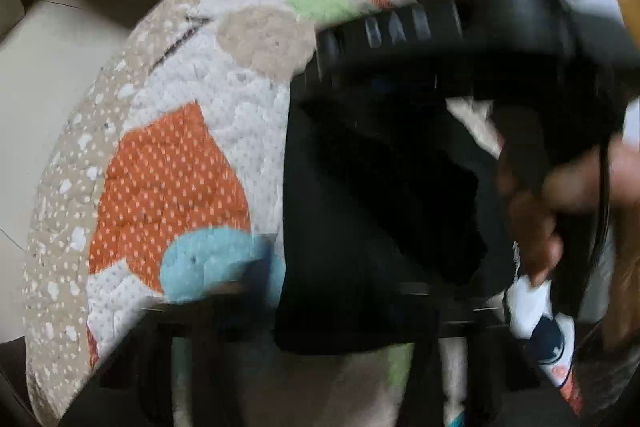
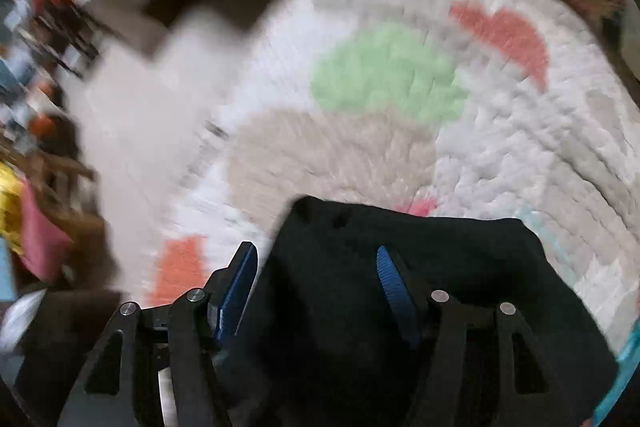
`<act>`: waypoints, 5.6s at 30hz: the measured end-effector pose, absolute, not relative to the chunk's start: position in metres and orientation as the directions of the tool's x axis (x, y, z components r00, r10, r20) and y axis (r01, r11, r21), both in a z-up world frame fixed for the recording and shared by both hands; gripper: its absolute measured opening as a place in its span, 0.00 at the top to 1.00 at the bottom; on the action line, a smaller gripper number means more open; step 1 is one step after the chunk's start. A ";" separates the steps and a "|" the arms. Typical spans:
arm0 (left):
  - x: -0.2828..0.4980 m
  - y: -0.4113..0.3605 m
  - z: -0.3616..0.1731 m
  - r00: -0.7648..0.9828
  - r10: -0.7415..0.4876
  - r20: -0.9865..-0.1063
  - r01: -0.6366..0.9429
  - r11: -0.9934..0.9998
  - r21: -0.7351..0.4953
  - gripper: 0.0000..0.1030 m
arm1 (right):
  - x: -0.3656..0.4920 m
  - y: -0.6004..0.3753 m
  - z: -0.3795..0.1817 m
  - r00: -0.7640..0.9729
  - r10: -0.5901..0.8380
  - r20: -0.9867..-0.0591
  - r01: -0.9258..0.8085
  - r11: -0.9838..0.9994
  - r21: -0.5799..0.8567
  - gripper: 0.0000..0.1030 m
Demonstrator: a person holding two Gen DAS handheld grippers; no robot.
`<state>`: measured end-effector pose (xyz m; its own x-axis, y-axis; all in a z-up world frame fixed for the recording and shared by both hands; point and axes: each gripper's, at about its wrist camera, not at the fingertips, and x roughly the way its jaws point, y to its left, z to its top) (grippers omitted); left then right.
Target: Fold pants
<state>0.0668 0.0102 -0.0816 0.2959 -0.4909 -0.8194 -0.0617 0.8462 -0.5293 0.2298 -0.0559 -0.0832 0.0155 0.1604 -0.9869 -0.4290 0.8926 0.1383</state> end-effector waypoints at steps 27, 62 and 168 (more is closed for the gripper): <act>0.042 0.073 -0.056 0.364 -0.484 -0.796 -0.229 0.782 -0.580 0.60 | 0.203 -0.094 -0.026 0.258 0.321 -0.911 -0.260 0.932 0.255 0.40; 0.075 -0.004 -0.033 0.477 -0.330 -0.815 0.117 0.942 -0.314 0.57 | -0.015 -0.333 -0.053 0.556 0.151 -0.817 0.480 0.744 0.465 0.54; 0.173 0.088 -0.057 0.325 -0.654 -0.683 -0.016 0.718 -0.696 0.90 | 0.020 -0.035 -0.019 0.615 0.186 -0.766 -0.452 0.880 -0.149 0.77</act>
<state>0.1731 0.0879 -0.0569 0.3251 -0.6544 -0.6827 -0.0159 0.7180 -0.6958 0.0203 -0.0355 -0.0188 0.6149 0.1862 -0.7663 -0.4518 0.8796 -0.1488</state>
